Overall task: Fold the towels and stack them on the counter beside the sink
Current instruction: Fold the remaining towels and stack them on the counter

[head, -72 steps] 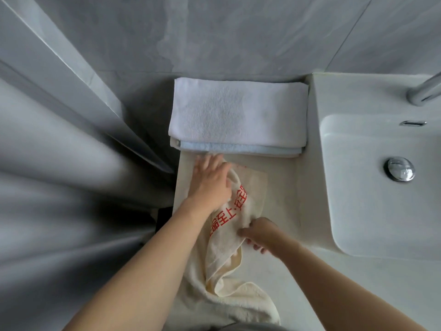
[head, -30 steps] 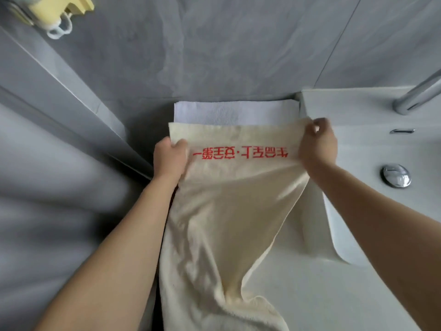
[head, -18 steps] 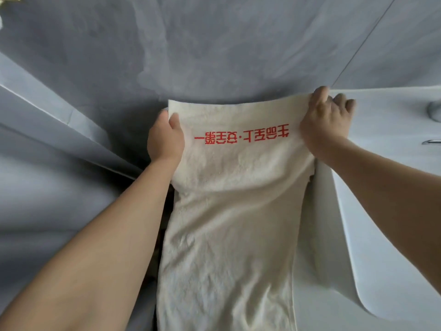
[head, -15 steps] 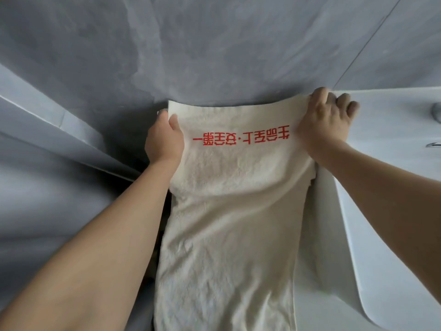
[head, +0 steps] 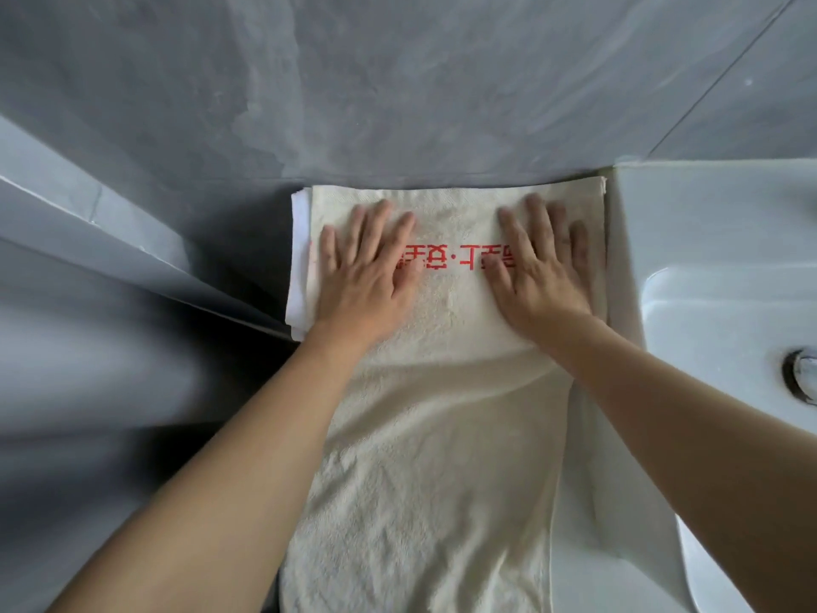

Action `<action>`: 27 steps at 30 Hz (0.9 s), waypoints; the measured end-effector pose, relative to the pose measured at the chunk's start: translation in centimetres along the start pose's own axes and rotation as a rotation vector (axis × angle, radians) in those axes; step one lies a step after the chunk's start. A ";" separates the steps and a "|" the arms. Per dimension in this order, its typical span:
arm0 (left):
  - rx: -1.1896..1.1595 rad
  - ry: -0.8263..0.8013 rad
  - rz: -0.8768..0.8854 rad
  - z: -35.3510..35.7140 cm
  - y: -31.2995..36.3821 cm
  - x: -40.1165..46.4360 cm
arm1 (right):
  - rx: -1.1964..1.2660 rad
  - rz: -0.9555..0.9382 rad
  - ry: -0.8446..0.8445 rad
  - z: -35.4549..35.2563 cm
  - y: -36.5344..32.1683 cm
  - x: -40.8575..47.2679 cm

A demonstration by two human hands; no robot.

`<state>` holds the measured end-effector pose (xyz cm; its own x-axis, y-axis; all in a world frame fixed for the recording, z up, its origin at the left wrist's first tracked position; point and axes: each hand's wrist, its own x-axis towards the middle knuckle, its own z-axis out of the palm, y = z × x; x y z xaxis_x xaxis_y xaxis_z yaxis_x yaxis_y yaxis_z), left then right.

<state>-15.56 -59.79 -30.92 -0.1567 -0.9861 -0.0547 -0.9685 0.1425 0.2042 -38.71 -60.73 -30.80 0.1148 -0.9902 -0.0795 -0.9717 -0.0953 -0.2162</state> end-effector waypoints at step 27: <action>-0.082 -0.213 -0.181 6.4 3.6 -23.7 | -0.273 -0.006 -0.475 2.9 -1.1 -22.9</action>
<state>-16.56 -35.36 -35.14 -0.0281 -0.9536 -0.2998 -0.9669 -0.0502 0.2503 -39.67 -37.63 -31.55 0.1396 -0.8406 -0.5234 -0.9818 -0.1862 0.0372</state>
